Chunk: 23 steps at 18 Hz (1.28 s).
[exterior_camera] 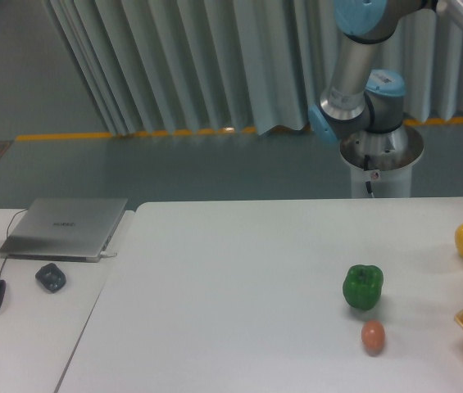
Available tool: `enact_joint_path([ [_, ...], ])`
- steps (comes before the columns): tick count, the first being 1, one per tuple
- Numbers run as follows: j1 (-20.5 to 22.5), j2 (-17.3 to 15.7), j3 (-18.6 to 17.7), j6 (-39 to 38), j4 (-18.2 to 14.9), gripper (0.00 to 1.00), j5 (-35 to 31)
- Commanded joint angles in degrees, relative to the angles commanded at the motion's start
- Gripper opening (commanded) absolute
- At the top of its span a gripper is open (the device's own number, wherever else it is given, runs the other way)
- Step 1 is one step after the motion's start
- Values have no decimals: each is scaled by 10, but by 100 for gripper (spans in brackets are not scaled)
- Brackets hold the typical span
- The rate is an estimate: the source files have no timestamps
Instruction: Place the red peppers in a basket
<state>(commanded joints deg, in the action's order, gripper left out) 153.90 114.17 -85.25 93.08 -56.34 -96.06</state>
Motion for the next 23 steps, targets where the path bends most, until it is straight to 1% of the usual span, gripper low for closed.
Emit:
enact_joint_path([
  [3,-18,-4,4,-13,-6,100,-4],
  [6,-28,-11,0,-24,-10,100,-4],
  [7,-32,-13,0,-24,-24,100,-3],
  [8,-37,-20,3,-24,-47,100,-4],
  [11,-56,-36,5,-24,-85,100,-3],
  [13,-64,-40,10,-32,-111,100,-2],
  [14,-65,-43,13,-44,-132,100,3],
  [15,-75,-48,24,-54,-161,100,10],
  [16,-83,-51,29,-59,-182,100,11],
  [18,-98,-55,32,-77,-208,100,12],
  [19,-114,-61,30,-92,-220,100,15],
  [21,-134,-67,26,-132,-235,100,27],
  [23,-150,-68,20,-156,-266,100,42],
])
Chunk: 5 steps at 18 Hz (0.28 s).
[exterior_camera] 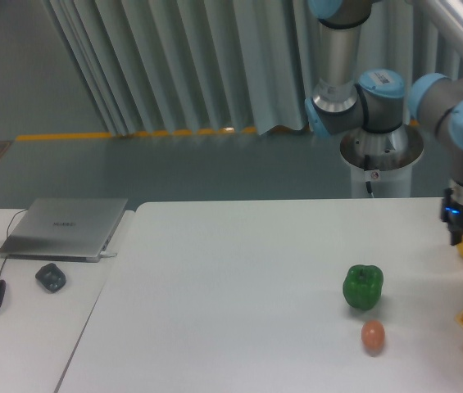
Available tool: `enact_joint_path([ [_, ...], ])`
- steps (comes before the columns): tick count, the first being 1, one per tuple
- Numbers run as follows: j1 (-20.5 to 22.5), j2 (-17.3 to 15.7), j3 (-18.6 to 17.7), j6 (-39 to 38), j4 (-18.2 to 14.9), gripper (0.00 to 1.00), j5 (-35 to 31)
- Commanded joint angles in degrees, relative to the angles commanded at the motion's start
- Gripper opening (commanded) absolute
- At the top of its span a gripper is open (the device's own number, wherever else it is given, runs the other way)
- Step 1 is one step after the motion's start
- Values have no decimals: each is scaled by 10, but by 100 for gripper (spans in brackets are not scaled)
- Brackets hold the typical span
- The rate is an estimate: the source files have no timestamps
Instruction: Place the red peppers in a basket
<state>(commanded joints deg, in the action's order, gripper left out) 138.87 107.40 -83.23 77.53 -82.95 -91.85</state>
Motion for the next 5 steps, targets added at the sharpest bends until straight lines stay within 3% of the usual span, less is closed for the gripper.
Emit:
enact_joint_path([
  [5,-10,-16,-16,-22,-15,100,11],
])
